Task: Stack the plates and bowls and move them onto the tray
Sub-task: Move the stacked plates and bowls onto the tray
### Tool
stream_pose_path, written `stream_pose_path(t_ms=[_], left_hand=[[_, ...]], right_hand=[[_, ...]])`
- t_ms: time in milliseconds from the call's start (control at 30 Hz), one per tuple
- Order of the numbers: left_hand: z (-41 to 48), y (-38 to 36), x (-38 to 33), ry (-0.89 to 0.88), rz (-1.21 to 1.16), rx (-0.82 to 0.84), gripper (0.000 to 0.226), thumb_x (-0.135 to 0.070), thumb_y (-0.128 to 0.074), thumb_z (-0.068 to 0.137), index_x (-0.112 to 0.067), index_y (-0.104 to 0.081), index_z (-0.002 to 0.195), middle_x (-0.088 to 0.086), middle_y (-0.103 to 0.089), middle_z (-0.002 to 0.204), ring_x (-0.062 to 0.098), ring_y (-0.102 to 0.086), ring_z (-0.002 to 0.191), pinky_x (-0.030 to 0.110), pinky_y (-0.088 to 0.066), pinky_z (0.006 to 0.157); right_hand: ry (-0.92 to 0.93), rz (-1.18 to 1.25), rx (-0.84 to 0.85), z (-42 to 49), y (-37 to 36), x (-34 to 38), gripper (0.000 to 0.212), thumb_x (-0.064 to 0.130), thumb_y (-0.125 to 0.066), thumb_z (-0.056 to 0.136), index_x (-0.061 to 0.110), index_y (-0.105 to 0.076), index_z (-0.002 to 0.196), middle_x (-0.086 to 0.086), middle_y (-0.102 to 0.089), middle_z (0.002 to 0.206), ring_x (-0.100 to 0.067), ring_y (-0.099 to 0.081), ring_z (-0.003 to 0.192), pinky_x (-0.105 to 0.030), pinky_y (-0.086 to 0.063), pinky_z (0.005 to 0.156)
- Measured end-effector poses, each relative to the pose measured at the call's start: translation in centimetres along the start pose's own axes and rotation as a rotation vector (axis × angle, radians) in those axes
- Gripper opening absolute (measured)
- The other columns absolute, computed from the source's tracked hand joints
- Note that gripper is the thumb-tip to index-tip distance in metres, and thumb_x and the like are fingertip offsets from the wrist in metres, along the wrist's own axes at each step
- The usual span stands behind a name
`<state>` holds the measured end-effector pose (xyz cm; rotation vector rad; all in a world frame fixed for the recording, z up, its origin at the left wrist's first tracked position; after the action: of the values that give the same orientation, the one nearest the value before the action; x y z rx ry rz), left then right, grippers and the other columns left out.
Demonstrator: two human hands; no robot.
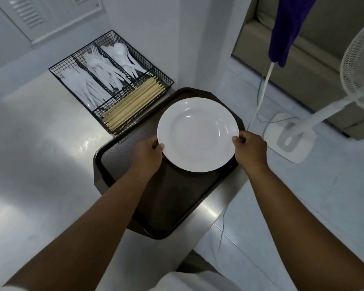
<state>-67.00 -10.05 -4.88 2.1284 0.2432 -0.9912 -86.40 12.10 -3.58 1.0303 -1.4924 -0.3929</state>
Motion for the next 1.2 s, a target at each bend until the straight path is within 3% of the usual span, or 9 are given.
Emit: stream_pose_path(t_ms=[100,233,367,467,567,833,1000,1100,1200], left_hand=[[0.1,-0.1,0.3,0.022,-0.024,0.001,0.021,-0.015,-0.054,0.096,-0.016,-0.07,0.109,0.003,-0.074,0.097,0.021,-0.071,0.085,0.041,-0.056,0.09],[-0.3,0.2,0.4,0.033,-0.081,0.015,0.024,-0.018,-0.054,0.096,-0.014,-0.069,0.114,0.008,-0.074,0.104,0.023,-0.071,0.091,0.044,-0.056,0.092],[-1.7,2.0,1.3,0.05,-0.061,-0.013,0.043,-0.033,-0.057,0.094,-0.011,-0.059,0.131,0.009,-0.068,0.125,0.027,-0.066,0.111,0.046,-0.048,0.103],[-4.4,5.1,2.4,0.015,-0.138,-0.102,0.019,-0.032,-0.06,0.093,-0.021,-0.067,0.107,0.0,-0.068,0.107,0.025,-0.068,0.104,0.046,-0.052,0.097],[-8.3,8.8,5.8,0.025,-0.229,-0.177,0.031,-0.03,-0.061,0.093,-0.018,-0.064,0.122,-0.007,-0.067,0.109,0.021,-0.068,0.105,0.042,-0.053,0.097],[-22.7,19.7,23.6,0.234,-0.413,-0.404,0.038,-0.031,-0.06,0.094,-0.016,-0.061,0.129,0.001,-0.072,0.105,0.013,-0.071,0.09,0.038,-0.058,0.09],[-33.7,24.0,36.8,0.475,-0.547,-0.554,0.041,-0.043,-0.06,0.088,-0.017,-0.066,0.12,0.004,-0.073,0.101,0.019,-0.071,0.091,0.047,-0.055,0.094],[-38.8,26.1,42.2,0.57,-0.637,-0.691,0.032,-0.041,-0.06,0.09,-0.018,-0.069,0.111,0.004,-0.075,0.094,0.021,-0.072,0.085,0.048,-0.056,0.091],[-41.8,28.6,45.5,0.6,-0.732,-0.821,0.051,-0.05,-0.062,0.085,-0.013,-0.064,0.121,0.006,-0.074,0.096,0.021,-0.072,0.086,0.044,-0.058,0.088]], right_hand=[[-0.009,-0.015,0.01,0.1,-0.5,-0.2,0.023,0.019,-0.052,0.099,0.005,-0.068,0.091,-0.007,-0.066,0.081,-0.023,-0.057,0.079,-0.024,-0.038,0.074],[-0.001,-0.053,-0.011,-0.3,-0.7,-0.1,0.027,0.024,-0.05,0.1,0.005,-0.069,0.096,-0.008,-0.066,0.084,-0.024,-0.058,0.081,-0.022,-0.036,0.074],[0.079,-0.144,-0.118,-1.3,0.1,0.6,0.034,0.034,-0.05,0.098,0.004,-0.065,0.103,-0.017,-0.07,0.097,-0.034,-0.064,0.095,-0.03,-0.045,0.077],[0.166,-0.177,-0.187,-3.7,0.6,2.7,0.037,0.034,-0.052,0.098,0.003,-0.063,0.115,-0.018,-0.068,0.109,-0.034,-0.063,0.103,-0.031,-0.043,0.081],[0.249,-0.03,-0.152,-8.2,-1.0,5.9,0.037,0.027,-0.057,0.097,0.005,-0.062,0.127,-0.013,-0.067,0.121,-0.026,-0.064,0.108,-0.025,-0.041,0.088],[0.496,0.014,0.241,-26.2,-14.3,15.3,0.033,0.02,-0.063,0.094,0.009,-0.066,0.125,-0.009,-0.07,0.117,-0.022,-0.065,0.105,-0.022,-0.043,0.091],[0.577,0.042,0.582,-39.5,-24.4,19.8,0.033,0.019,-0.065,0.093,0.012,-0.065,0.125,-0.003,-0.071,0.114,-0.008,-0.062,0.095,0.001,-0.036,0.076],[0.608,-0.001,0.764,-45.8,-29.1,21.9,0.038,0.024,-0.064,0.094,0.015,-0.061,0.13,0.0,-0.068,0.119,-0.006,-0.06,0.093,-0.001,-0.035,0.076],[0.624,-0.029,0.869,-50.2,-32.9,24.3,0.046,0.032,-0.06,0.096,0.017,-0.054,0.138,0.001,-0.064,0.128,-0.009,-0.059,0.096,-0.01,-0.039,0.079]])
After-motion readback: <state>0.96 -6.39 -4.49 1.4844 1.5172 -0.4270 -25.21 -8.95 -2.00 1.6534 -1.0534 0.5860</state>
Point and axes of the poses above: each hand's wrist, its own z-axis towards the middle knuckle, its own y-axis out of the back of the hand, x = y × z, the point moved 8 cm from there along z, towards the middle knuckle
